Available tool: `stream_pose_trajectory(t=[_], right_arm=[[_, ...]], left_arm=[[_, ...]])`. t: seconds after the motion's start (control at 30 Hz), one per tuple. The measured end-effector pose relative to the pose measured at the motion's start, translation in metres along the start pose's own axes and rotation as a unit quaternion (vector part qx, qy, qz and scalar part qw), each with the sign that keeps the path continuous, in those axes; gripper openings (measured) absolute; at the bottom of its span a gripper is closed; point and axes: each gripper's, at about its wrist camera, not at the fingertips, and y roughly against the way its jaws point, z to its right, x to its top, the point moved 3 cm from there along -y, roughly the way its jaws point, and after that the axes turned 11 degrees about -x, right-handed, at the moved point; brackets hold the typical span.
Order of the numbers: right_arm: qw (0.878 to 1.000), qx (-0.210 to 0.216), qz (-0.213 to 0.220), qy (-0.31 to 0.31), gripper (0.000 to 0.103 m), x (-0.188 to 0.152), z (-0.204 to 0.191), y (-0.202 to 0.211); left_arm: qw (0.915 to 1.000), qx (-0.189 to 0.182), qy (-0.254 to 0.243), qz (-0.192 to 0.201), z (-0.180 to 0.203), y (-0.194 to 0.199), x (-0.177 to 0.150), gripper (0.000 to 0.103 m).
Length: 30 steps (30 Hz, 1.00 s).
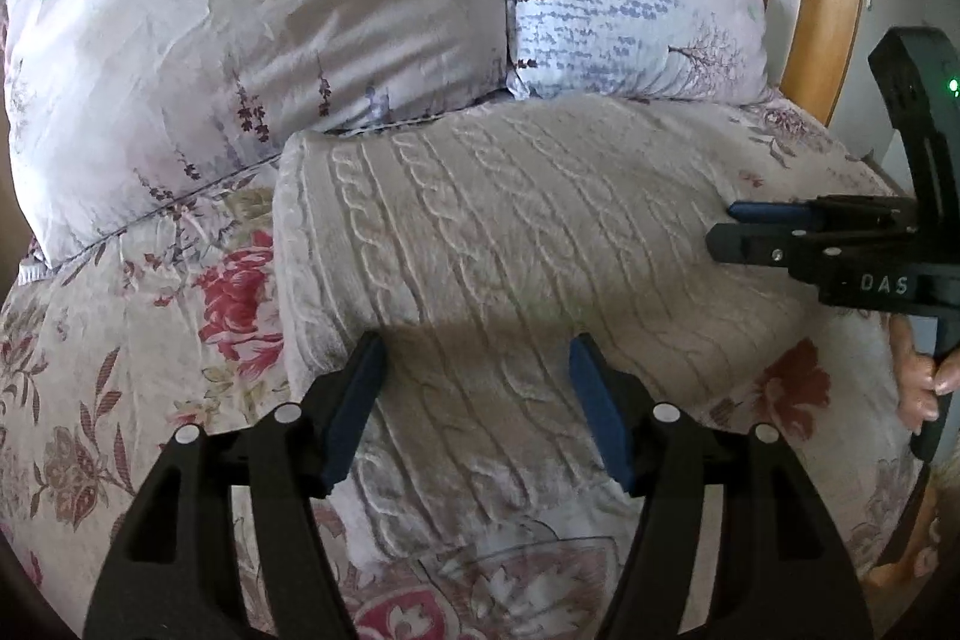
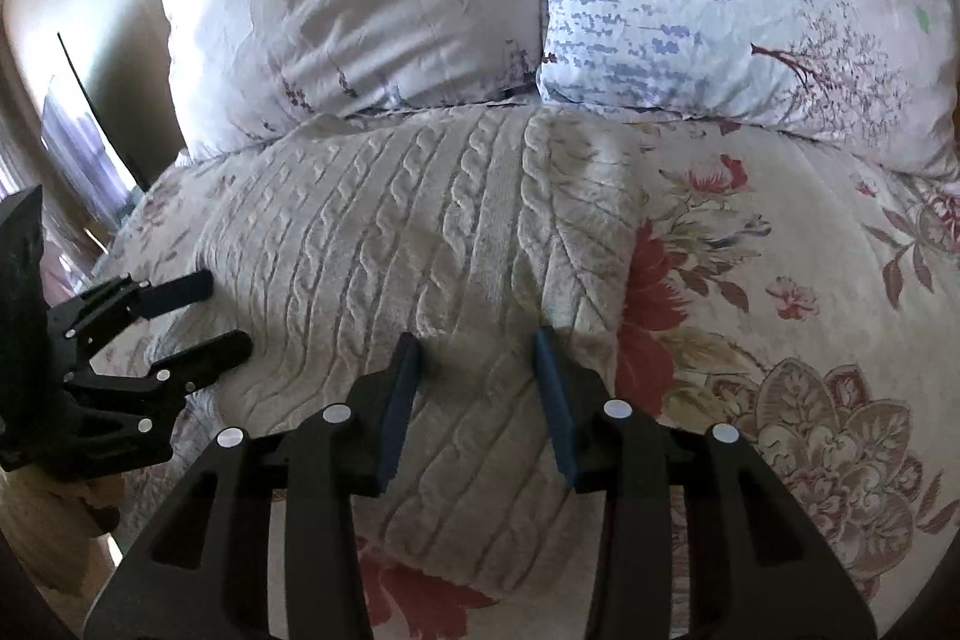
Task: Fold small clothes
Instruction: 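Lay the folded sweater flat and open both grippers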
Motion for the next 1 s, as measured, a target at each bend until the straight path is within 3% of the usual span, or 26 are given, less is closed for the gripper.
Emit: stream_pose_trajectory(t=[0.07,0.17,0.3,0.37,0.43,0.57,0.67,0.77,0.87,1.0], right_arm=[[1.0,0.004,0.021,-0.006,0.041,0.008,0.001,0.008],[0.998,0.022,0.033,-0.042,0.043,0.031,0.011,0.007],[0.998,0.023,0.01,-0.051,0.044,0.053,0.013,-0.017],[0.998,0.019,-0.014,-0.057,0.047,0.057,0.015,-0.033],[0.996,0.027,-0.049,-0.067,0.048,0.055,0.017,-0.053],[0.996,0.033,-0.049,-0.073,0.049,0.057,0.018,-0.056],[0.997,0.023,-0.029,-0.075,0.05,0.052,0.018,-0.039],[0.999,0.014,0.011,-0.042,0.059,0.034,0.009,-0.007],[1.0,-0.008,0.024,0.0,0.061,0.01,-0.003,0.014],[0.995,-0.083,0.019,0.053,0.062,-0.014,-0.016,0.015]], left_arm=[[0.999,-0.027,0.023,0.028,-0.006,0.014,0.01,0.065],[0.9971,-0.012,0.051,0.054,-0.028,0.019,0.034,0.071],[0.9968,-0.012,0.074,0.025,-0.048,-0.007,0.06,0.071],[0.9974,0.005,0.072,0.009,-0.054,-0.024,0.067,0.071],[0.9969,0.009,0.077,-0.006,-0.06,-0.036,0.069,0.071],[0.9958,0.005,0.091,-0.006,-0.065,-0.045,0.071,0.073],[0.9957,0.011,0.092,0.006,-0.062,-0.031,0.065,0.071],[0.9963,0.002,0.081,0.03,-0.052,0.0,0.048,0.072],[0.9968,0.051,0.043,0.044,-0.037,0.023,0.023,0.075],[0.9927,0.118,-0.004,0.022,-0.024,0.026,-0.003,0.076]])
